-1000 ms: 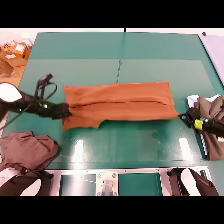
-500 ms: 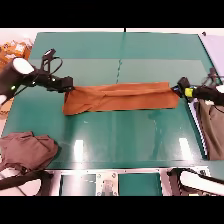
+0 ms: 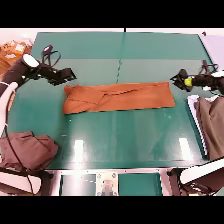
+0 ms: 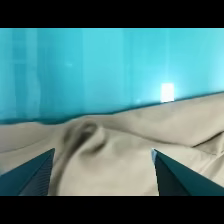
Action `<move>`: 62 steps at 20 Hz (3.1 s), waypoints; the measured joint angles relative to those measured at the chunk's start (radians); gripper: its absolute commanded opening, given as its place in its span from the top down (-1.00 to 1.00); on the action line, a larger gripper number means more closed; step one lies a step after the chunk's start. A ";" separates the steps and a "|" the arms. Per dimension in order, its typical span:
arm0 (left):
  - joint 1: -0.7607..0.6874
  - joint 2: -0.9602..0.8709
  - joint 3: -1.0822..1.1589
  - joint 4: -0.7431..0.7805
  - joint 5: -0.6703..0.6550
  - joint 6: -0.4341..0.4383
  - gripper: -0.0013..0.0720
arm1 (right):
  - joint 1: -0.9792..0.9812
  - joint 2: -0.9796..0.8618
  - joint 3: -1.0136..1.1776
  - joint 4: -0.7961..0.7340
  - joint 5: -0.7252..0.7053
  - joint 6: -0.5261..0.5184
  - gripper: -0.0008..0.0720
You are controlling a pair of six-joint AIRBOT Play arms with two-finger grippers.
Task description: Fold the shirts.
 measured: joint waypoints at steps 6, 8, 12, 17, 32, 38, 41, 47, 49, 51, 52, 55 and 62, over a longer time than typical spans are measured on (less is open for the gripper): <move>0.060 -0.008 0.079 -0.008 -0.186 -0.001 0.90 | -0.138 -0.091 0.056 -0.047 0.246 -0.166 -0.21; 0.060 -0.009 0.086 -0.021 -0.207 -0.001 0.90 | -0.138 -0.129 0.060 -0.032 0.293 -0.213 -0.21; 0.038 -0.009 0.091 -0.045 -0.219 -0.001 0.90 | -0.079 -0.181 0.073 0.012 0.339 -0.282 -0.01; -0.043 -0.010 0.093 -0.061 -0.175 0.000 0.91 | 0.015 -0.210 0.123 -0.002 0.346 -0.315 0.94; -0.605 -0.247 0.095 -0.334 0.297 0.041 0.91 | 0.072 0.192 0.355 0.060 0.778 -0.112 0.93; -0.717 -0.352 0.140 -0.545 0.402 0.079 0.91 | 0.081 0.285 0.343 0.069 0.808 -0.088 0.94; -0.691 -0.363 0.202 -0.568 0.323 0.087 0.91 | 0.089 0.294 0.313 0.069 0.796 -0.085 0.93; -0.468 -0.368 0.477 -0.377 -0.190 0.058 0.91 | 0.171 0.299 0.273 0.082 0.754 -0.037 0.94; -0.373 -0.354 0.565 -0.284 -0.361 0.023 0.91 | 0.247 0.299 0.261 0.089 0.703 0.002 0.93; -0.278 -0.324 0.611 -0.233 -0.473 0.003 0.90 | 0.349 0.291 0.236 0.095 0.617 0.043 0.93; -0.229 -0.307 0.625 -0.215 -0.515 -0.003 0.90 | 0.406 0.280 0.219 0.095 0.562 0.057 0.93; -0.093 -0.262 0.644 -0.187 -0.605 -0.015 0.91 | 0.611 0.203 0.172 0.110 0.347 0.091 0.93; 0.116 -0.222 0.654 -0.171 -0.684 -0.011 0.90 | 0.999 -0.154 0.215 0.455 -0.201 -0.076 -0.62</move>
